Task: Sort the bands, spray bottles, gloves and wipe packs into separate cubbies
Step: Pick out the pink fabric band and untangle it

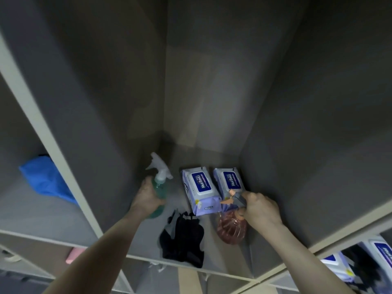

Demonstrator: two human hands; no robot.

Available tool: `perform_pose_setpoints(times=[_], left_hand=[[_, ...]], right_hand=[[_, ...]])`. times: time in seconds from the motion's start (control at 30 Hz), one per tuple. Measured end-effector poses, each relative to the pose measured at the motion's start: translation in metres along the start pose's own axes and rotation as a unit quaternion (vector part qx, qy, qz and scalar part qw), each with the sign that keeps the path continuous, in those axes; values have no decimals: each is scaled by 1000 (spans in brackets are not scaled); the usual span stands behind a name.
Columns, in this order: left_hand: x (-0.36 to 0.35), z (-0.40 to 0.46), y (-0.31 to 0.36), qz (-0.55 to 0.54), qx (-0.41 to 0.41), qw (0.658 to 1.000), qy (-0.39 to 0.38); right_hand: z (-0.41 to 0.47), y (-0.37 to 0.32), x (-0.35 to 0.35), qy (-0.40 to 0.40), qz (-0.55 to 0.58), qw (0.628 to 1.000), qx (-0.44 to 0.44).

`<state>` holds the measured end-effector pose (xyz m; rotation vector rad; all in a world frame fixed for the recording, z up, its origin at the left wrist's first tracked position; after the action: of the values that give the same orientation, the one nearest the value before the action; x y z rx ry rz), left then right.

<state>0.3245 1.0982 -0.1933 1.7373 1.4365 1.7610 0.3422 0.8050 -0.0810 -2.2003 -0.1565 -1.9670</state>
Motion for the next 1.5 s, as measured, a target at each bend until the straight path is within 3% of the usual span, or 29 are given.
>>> perform_pose_setpoints(times=[0.1, 0.3, 0.43, 0.63, 0.7, 0.77, 0.83, 0.93, 1.0, 1.23, 1.5], left_hand=[[5, -2, -13, -73, -3, 997, 7], [4, -7, -23, -117, 1, 993, -12], [8, -18, -21, -41, 40, 998, 1], [37, -63, 0, 139, 37, 979, -145], [51, -84, 26, 196, -7, 971, -136], [63, -106, 61, 164, -74, 980, -82], [76, -136, 94, 43, -127, 989, -59], [73, -172, 129, -102, -186, 972, -99], [57, -187, 141, -140, -202, 961, -127], [7, -232, 159, -97, -250, 945, -189], [-12, -283, 169, -41, -299, 942, -146]], right_hand=[[-1, 0, 2, 4, 1, 1000, -4], [-4, 1, 1, 4, 10, 1000, -4], [-9, 6, 0, 12, 26, 1000, 2], [-38, -5, 11, 127, 42, 990, 54], [-57, -14, 22, 141, 90, 983, 79], [-76, -18, 32, 148, 130, 977, 83], [-93, -24, 41, 150, 154, 973, 81], [-120, -20, 51, 152, 234, 956, 92], [-143, -9, 53, 155, 307, 931, 125], [-213, 29, 54, 156, 361, 910, 133], [-234, 66, 42, 108, 346, 925, 117]])
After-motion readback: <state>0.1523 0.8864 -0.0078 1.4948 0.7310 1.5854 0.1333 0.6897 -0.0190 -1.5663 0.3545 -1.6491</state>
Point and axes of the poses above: each hand's wrist, its own z-axis towards the middle knuckle, its own x-axis out of the back of the hand, y = z × x, the point moved 3 cm from there along z, towards the middle knuckle, and after that the axes turned 2 degrees about x, right-handed, at the moved point
